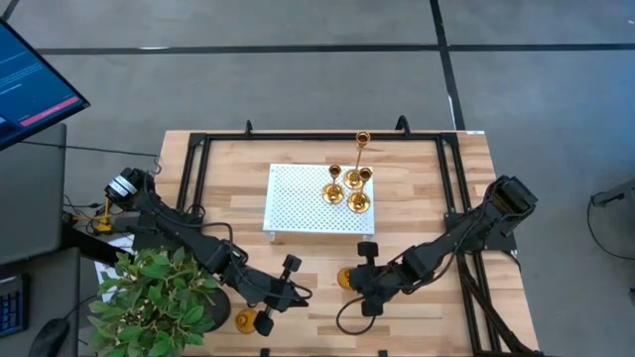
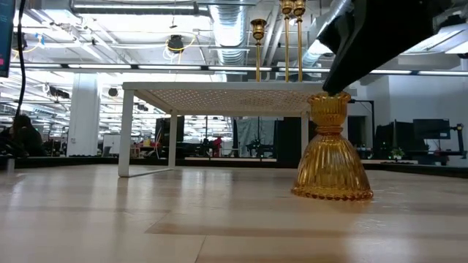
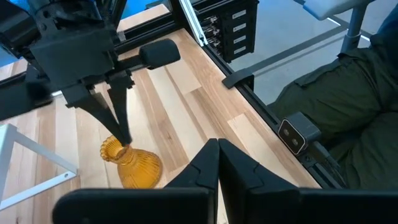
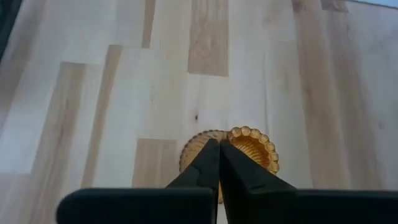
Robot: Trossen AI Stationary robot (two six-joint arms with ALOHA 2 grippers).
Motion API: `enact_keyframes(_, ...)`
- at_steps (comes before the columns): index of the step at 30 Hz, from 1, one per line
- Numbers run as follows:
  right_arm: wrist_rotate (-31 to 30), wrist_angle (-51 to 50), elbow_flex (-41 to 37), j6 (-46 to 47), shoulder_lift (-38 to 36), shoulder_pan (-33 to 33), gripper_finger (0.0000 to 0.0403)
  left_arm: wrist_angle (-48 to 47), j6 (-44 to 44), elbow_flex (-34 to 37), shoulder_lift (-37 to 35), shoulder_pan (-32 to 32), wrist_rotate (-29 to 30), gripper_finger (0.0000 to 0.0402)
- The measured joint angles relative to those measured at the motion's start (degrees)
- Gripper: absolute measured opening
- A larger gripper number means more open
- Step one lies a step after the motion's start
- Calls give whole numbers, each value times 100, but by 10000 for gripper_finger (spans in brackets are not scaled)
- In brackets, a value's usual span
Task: Pick & Place candle stick holders
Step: Put the top brown vase candle holder on the shelf
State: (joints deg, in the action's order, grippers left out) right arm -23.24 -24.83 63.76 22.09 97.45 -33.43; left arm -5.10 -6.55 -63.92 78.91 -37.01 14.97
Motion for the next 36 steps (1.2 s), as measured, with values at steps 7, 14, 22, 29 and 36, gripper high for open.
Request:
enact_keyframes(7, -96, -382, 366, -154, -7, 0, 3, 0, 0, 0, 0, 0, -1, 6)
enact_keyframes(14, 83, -648, 390, -256, -19, -22, 2, -2, 0, 2, 0, 0, -1, 6)
enact_keyframes(22, 184, -976, 401, -483, 50, 100, 1, -2, 0, 2, 0, 2, -1, 5)
enact_keyframes(29, 387, -802, 443, -615, 383, 244, 55, 10, 0, 32, 0, 4, -2, 7)
enact_keyframes(36, 420, -736, 451, -597, 475, 273, 85, 4, 199, 324, 0, 2, -3, 7)
